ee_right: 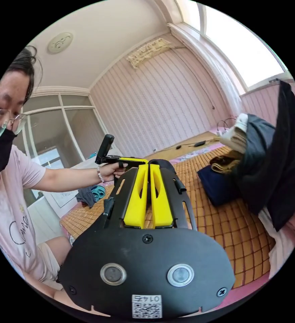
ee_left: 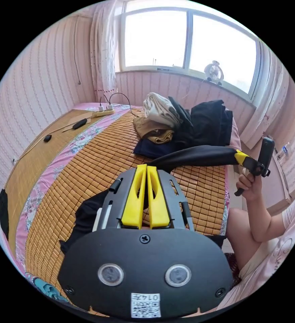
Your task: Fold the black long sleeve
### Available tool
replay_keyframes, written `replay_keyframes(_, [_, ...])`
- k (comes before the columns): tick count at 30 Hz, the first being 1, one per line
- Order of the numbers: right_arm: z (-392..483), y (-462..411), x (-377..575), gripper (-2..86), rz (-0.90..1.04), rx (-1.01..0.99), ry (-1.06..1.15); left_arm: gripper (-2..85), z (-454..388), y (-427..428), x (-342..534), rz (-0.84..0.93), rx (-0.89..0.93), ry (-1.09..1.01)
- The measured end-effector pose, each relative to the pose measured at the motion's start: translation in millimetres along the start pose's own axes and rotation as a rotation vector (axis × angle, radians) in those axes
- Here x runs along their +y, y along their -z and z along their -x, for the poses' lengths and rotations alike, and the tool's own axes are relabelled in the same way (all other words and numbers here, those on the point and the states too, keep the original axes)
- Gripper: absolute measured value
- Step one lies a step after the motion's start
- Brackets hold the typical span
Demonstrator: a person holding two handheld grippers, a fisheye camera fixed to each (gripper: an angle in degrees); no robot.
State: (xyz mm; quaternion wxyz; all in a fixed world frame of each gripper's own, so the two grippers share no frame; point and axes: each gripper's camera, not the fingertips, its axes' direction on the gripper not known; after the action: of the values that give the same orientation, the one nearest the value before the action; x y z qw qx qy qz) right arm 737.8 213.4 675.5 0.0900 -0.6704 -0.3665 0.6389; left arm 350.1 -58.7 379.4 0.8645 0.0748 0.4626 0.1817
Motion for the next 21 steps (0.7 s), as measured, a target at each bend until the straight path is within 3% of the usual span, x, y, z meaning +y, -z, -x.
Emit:
replay_keyframes(4, [81.3, -64.6, -11.1, 0.7, 0.151, -0.250, 0.175, -0.7, 34.0, 117.9, 82.1, -0.088, -0.080, 0.168])
replay_keyframes(6, [131.3, -124.8, 6.3, 1.1, 0.473, -0.345, 0.323, -0.3, 46.0, 150.1, 131.8, -0.051, -0.138, 0.258])
replay_keyframes(9, [179.4, -190.7, 63.3, 2.1, 0.858, -0.334, 0.435, 1.9, 60.6, 187.5, 224.4, 0.011, -0.152, 0.455])
replay_keyframes(12, [211.7, -222.5, 120.3, 3.9, 1.062, -0.237, 0.543, 3.0, 56.2, 211.3, 298.5, 0.085, -0.112, 0.613])
replay_keyframes(17, [216.6, -252.3, 150.2, 5.3, 1.136, -0.267, 0.333, 2.7, 22.9, 240.0, 348.1, 0.142, -0.067, 0.707])
replay_keyframes(21, [208.2, -277.8, 158.6, 5.9, 1.103, -0.084, 0.189, 4.2, 8.1, 250.2, 348.6, 0.113, -0.019, 0.684])
